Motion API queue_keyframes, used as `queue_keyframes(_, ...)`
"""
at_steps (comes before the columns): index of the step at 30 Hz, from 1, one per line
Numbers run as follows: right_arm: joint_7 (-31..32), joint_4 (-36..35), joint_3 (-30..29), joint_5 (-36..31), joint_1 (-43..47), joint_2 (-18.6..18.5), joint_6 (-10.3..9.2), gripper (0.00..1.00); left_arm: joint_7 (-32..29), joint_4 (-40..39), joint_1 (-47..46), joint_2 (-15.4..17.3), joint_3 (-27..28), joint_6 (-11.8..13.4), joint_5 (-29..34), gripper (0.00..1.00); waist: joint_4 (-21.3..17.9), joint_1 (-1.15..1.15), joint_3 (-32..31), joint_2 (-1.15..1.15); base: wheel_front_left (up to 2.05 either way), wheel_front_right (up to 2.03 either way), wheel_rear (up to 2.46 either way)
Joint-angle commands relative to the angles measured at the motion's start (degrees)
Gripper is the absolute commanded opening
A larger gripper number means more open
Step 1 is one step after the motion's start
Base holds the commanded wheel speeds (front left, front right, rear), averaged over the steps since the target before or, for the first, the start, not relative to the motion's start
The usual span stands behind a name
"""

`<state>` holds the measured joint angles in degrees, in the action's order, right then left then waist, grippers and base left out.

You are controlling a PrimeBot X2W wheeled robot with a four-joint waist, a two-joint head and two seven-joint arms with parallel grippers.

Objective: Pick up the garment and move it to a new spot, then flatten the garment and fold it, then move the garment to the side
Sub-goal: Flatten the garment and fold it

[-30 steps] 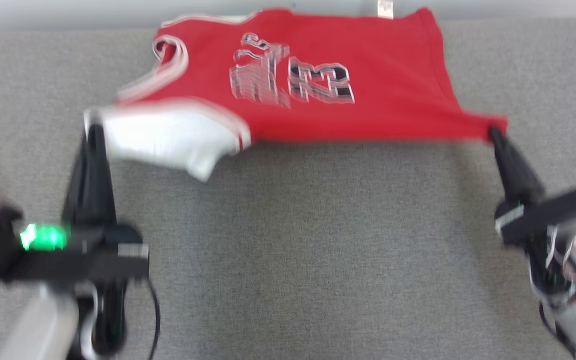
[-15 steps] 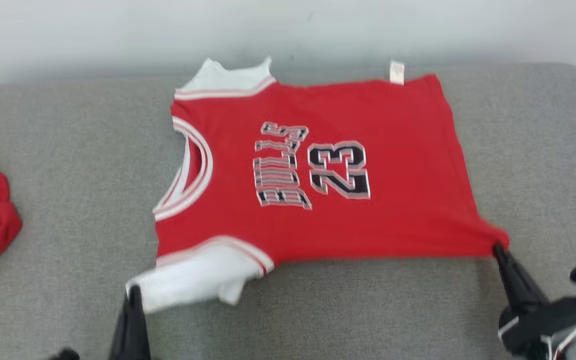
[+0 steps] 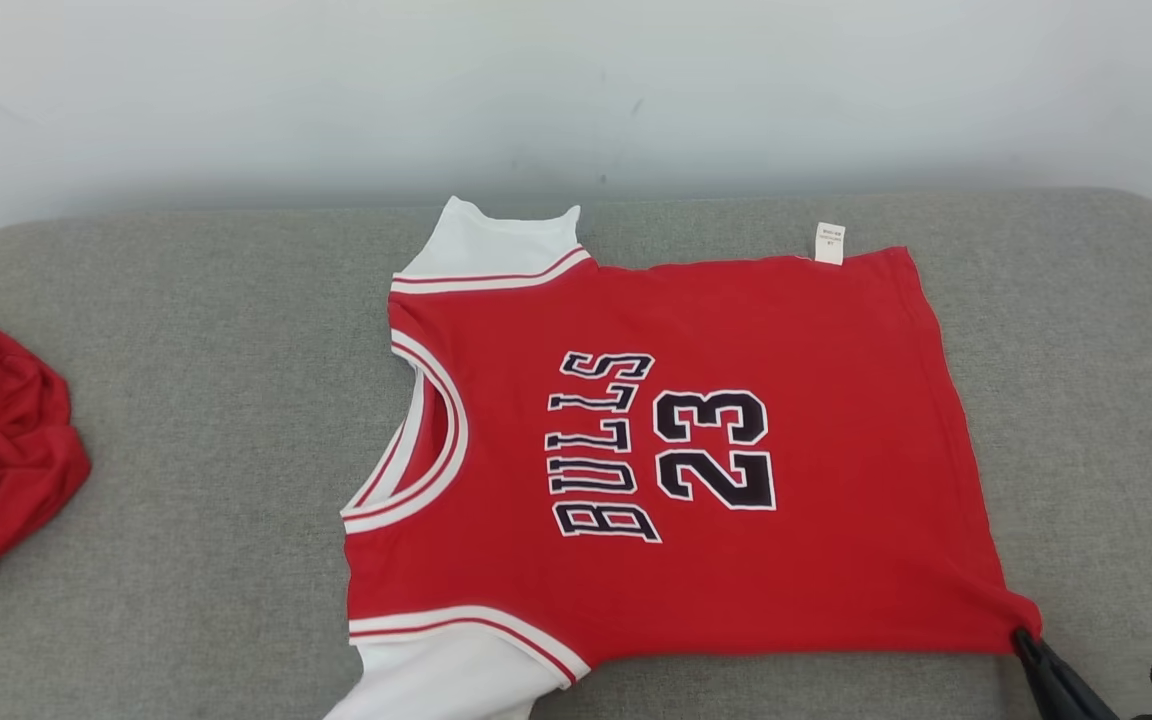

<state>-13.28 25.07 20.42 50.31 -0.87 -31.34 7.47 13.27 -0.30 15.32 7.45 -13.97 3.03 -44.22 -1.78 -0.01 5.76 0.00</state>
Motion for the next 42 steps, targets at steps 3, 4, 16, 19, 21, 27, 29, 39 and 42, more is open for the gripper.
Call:
queue_keyframes(3, 0.6, 0.0, -1.3, -0.9, 1.0, -0.9, 0.07, 0.00, -0.8, -0.8, 1.2, 0.6, 0.0, 0.3, 0.0, 0.00, -0.2, 0.01, 0.4, 0.00, 0.00, 0.00, 0.00)
queue_keyframes(4, 1.0, -0.2, -1.5, -1.0, 1.1, -0.7, 0.07, 0.00, -0.9, -1.2, 1.2, 0.7, 0.0, 0.3, 0.0, 0.00, -0.2, 0.01, 0.6, 0.00, 0.00, 0.00, 0.00)
queue_keyframes(16, 3.6, -5.2, -3.2, 1.1, -3.3, 1.7, 0.07, 0.00, -0.8, -0.8, -8.9, 3.9, 2.4, -3.0, 1.7, 0.00, -2.5, 0.01, 2.0, 0.00, 0.00, 0.00, 0.00)
queue_keyframes(19, 5.4, -5.8, -3.1, 1.9, -5.6, 1.3, 0.07, 0.00, -2.6, 0.7, -13.8, 6.1, 2.1, -3.8, 2.9, 0.00, -3.4, 0.01, 2.3, 0.00, 0.00, 0.00, 0.00)
queue_keyframes(21, 6.8, -5.7, -2.8, 1.9, -7.6, 1.2, 0.07, 0.00, -4.3, 1.3, -17.2, 7.0, 1.5, -4.0, 3.9, 0.00, -3.8, 0.01, 2.7, 0.00, 0.00, 0.00, 0.00)
queue_keyframes(27, 11.8, -1.8, -1.1, 2.0, -16.1, 2.4, 0.07, 0.00, -9.0, 8.1, -29.2, 9.5, 0.1, -6.2, 4.7, 0.00, -5.2, 0.01, 5.1, 0.00, 0.00, 0.00, 0.00)
queue_keyframes(29, 13.1, 2.2, -0.3, 1.7, -20.6, 3.6, 0.07, 0.00, -10.4, 13.2, -35.3, 9.2, -0.6, -7.1, 4.6, 0.00, -5.3, 0.01, 6.4, 0.00, 0.00, 0.00, 0.00)
queue_keyframes(39, 9.8, 11.9, 5.7, -1.6, -29.6, 5.6, 0.07, 0.29, -8.7, 31.3, -47.5, 8.0, -4.5, -9.6, 6.5, 0.00, -5.8, 0.01, 7.1, 0.00, 0.00, 0.00, 0.00)
queue_keyframes(42, 7.0, 13.4, 7.0, -1.6, -29.7, 6.3, 0.07, 1.00, -5.7, 35.0, -49.0, 7.5, -5.1, -9.8, 7.3, 0.07, -5.8, 0.01, 6.3, 0.00, 0.00, 0.00, 0.00)
